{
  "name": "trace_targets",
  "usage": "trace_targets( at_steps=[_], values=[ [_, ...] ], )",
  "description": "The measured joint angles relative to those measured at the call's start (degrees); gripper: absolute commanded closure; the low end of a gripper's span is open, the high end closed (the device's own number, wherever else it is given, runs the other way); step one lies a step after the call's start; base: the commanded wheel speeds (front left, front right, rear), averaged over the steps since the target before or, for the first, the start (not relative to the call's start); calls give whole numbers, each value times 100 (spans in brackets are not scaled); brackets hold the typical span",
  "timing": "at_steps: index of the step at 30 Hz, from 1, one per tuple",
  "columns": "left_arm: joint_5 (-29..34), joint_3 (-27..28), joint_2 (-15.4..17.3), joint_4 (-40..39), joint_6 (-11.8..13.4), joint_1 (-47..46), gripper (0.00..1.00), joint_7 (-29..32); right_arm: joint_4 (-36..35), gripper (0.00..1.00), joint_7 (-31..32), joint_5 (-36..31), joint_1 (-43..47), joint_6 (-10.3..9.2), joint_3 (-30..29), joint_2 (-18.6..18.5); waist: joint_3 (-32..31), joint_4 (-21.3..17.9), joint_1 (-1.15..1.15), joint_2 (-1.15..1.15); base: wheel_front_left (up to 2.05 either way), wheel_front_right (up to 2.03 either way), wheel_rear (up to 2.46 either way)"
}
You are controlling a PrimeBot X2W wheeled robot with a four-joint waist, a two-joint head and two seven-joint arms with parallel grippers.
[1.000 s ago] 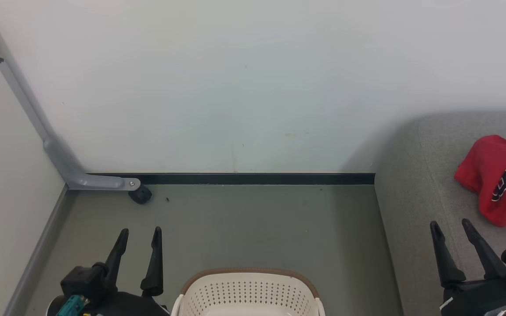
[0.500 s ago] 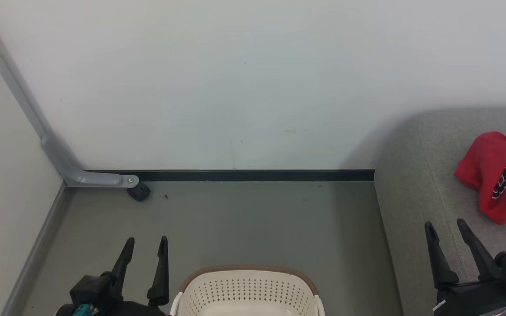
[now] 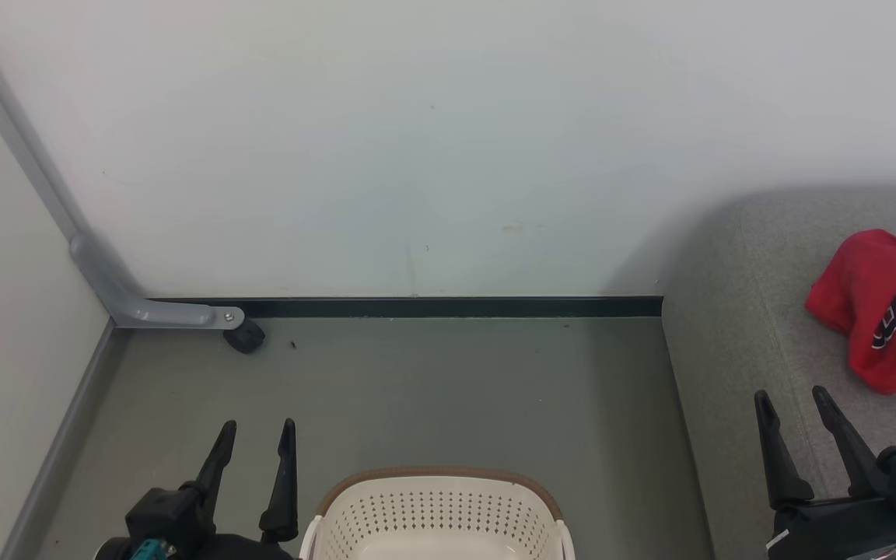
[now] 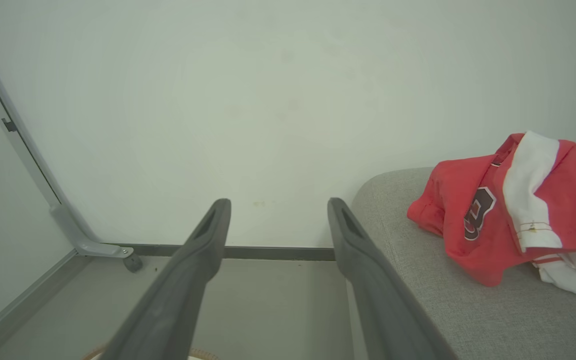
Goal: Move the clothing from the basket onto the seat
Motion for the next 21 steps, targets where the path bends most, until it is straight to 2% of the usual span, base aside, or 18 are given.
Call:
trace_targets(
  at_steps=[10,15,16,21],
  values=[
    [215,24,-16,12,-19,0,0,0,20,0,0,-199,18,99,-101,65,28,-9,0,0,0,0,0],
    [265,35,-46,7,-105,0,0,0,20,0,0,-246,23,141,-167,114,54,-17,0,0,0,0,0],
    [261,27,-51,24,-111,3,100,1,42,100,5,-258,25,142,-165,131,58,-19,0,0,0,0,0],
    [248,-18,-134,267,-109,220,100,9,296,100,16,-244,236,142,-74,378,59,-19,0,0,0,0,0]
  ],
)
